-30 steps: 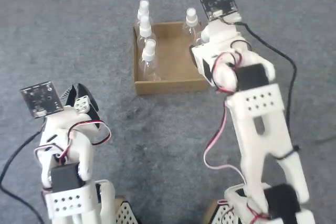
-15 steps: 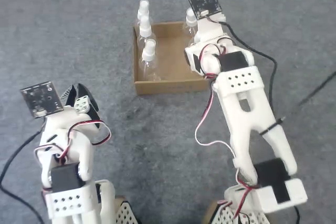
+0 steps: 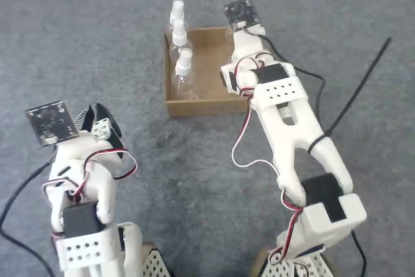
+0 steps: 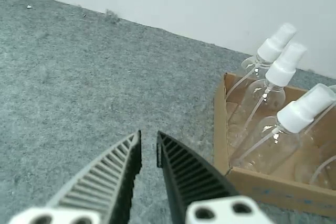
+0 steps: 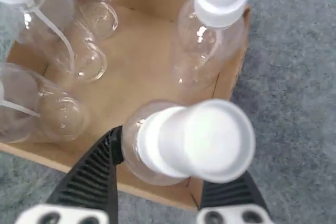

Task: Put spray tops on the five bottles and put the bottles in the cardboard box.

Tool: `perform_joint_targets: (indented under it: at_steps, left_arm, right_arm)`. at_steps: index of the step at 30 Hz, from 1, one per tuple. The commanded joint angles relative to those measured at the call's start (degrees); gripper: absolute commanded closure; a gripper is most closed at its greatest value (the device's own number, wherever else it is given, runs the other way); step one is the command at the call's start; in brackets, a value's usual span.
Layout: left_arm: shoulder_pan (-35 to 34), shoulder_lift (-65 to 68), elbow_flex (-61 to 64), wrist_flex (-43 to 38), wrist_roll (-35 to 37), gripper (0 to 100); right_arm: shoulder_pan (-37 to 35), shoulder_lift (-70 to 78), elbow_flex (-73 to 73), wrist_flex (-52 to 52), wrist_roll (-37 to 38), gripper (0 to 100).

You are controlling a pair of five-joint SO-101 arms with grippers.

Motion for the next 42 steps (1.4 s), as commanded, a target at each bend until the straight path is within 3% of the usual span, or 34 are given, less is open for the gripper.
perform_joint_targets:
  at_steps: [1,13,24,42]
  left_arm:
    - [0.1,-0.9,-0.7,-2.0,-0.5,95]
    - [0.1,-0.9,-0.4,-3.1,-0.5,95]
    - [0.0,-0.9,-0.4,-3.1,-0.5,95]
    - [0.0,-0.9,-0.4,-3.1,-0.5,95]
  right_arm:
    - [-0.7,-0.6,-4.0,-1.3,-0.2,99.2]
    - [-1.3,-0.2,-3.8,-1.2,-0.1,99.1]
    - [-2.1,-0.2,-2.4,-0.6,-0.1,77.2]
    - [-4.0,-0.8,-2.7,2.6,-0.1,68.8]
